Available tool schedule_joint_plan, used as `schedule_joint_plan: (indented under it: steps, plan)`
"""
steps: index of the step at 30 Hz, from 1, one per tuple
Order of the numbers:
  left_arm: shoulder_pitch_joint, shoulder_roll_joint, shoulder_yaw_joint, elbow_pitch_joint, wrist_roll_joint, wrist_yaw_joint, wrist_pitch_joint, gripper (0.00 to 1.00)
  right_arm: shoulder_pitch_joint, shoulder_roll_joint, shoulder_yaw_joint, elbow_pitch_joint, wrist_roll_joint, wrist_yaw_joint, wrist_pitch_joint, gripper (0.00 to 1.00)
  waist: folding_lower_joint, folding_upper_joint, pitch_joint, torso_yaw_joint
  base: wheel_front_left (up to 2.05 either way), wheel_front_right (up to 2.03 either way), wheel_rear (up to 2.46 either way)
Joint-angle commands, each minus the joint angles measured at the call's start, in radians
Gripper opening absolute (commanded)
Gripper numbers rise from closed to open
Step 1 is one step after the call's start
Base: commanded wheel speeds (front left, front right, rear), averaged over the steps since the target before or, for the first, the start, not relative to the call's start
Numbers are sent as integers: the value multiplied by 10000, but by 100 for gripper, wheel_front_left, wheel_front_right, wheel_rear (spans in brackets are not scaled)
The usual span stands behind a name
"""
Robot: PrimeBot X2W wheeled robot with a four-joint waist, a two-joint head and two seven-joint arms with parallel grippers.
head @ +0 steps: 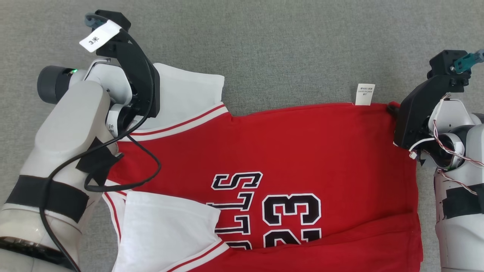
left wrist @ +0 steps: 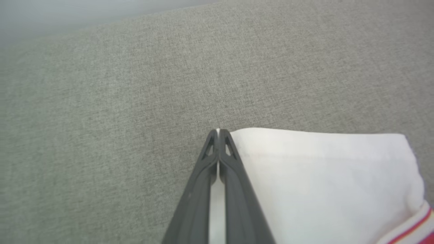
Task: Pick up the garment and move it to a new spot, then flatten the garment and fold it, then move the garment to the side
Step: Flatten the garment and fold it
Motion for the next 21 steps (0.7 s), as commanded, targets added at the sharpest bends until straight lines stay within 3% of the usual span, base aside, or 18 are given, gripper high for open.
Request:
schedule_joint_plan:
  steps: [1, 3, 4, 21]
  plan:
    - [-3, 9, -8, 57, -54, -53, -31, 0, 84, -31, -30, -35, -108, -9, 75, 0, 0, 0, -80, 55, 0, 0, 0]
    - [13, -14, -19, 87, -77, -54, -25, 0, 141, -30, -55, -52, -84, -9, 262, 0, 0, 0, -144, 99, 0, 0, 0]
    - [23, -22, -29, 99, -95, -50, -29, 0, 141, -31, -124, -86, -81, -9, 336, 100, 0, 0, -161, 117, 0, 0, 0]
    - [-132, -178, -247, 213, -184, -148, -133, 0, -647, -36, -598, -254, -785, -9, 1714, 100, 0, 0, 111, 305, 0, 0, 0]
